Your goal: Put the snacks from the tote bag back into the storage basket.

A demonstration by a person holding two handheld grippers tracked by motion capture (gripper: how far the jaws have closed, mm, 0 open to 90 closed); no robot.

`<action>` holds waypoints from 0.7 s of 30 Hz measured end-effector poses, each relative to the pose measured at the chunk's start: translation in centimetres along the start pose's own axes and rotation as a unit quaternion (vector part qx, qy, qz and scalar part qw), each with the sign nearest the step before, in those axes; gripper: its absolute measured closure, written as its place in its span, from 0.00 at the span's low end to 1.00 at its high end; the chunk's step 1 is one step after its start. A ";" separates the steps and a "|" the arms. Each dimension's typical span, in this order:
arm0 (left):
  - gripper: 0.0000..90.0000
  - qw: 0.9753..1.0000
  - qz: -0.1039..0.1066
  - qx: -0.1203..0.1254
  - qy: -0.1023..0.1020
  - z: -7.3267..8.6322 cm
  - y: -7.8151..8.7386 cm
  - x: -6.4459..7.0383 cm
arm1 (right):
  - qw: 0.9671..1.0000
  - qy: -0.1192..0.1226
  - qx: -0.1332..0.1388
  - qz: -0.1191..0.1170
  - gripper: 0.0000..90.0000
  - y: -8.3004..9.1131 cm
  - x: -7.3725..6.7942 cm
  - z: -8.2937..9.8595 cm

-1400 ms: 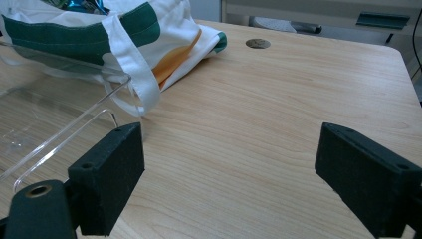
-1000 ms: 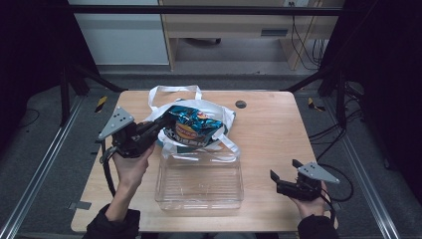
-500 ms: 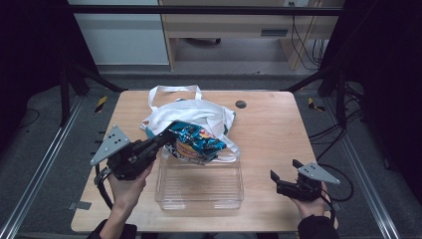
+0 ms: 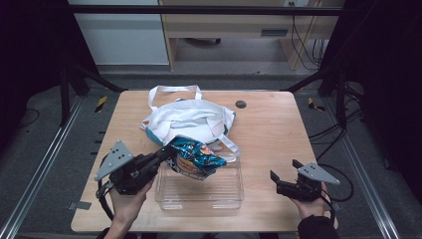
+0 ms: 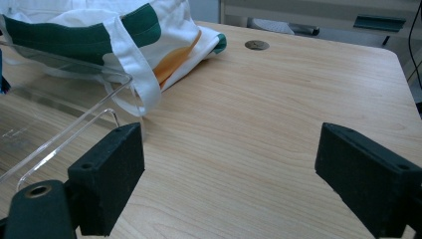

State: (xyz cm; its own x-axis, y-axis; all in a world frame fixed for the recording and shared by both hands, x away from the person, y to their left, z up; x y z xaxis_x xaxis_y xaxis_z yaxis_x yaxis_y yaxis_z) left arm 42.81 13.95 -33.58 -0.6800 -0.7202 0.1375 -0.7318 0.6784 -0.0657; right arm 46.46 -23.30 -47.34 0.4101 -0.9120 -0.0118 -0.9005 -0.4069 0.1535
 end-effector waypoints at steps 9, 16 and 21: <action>1.00 1.000 0.002 -0.025 0.010 2.3 -0.1 0.4 | 1.000 0.003 -0.002 -0.002 0.14 0.0 -0.1 0.1; 1.00 0.998 -0.001 -0.055 0.018 4.4 -0.4 0.1 | 1.000 0.001 -0.004 -0.002 0.14 0.1 -0.1 0.1; 1.00 0.997 -0.007 -0.070 0.021 5.4 -0.5 -0.2 | 1.000 0.001 -0.004 -0.003 0.14 0.0 -0.1 0.1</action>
State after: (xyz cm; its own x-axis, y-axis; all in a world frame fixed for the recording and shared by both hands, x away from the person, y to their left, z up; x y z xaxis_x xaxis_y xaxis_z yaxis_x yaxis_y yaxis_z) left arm 43.02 12.96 -38.95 -0.6658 -0.7246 0.1780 -0.7250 0.6846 0.0751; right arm 46.35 -23.21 -47.48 0.4157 -0.9094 -0.0106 -0.8969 -0.4118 0.1609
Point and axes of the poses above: each handheld gripper's, and its own axes: y roughly backward along the jaws, z roughly out of its underside, x roughly to its right, the point moved 7 cm from there along -y, roughly forward along the jaws, and after that the axes turned 14 degrees about x, right-handed, at the moved point
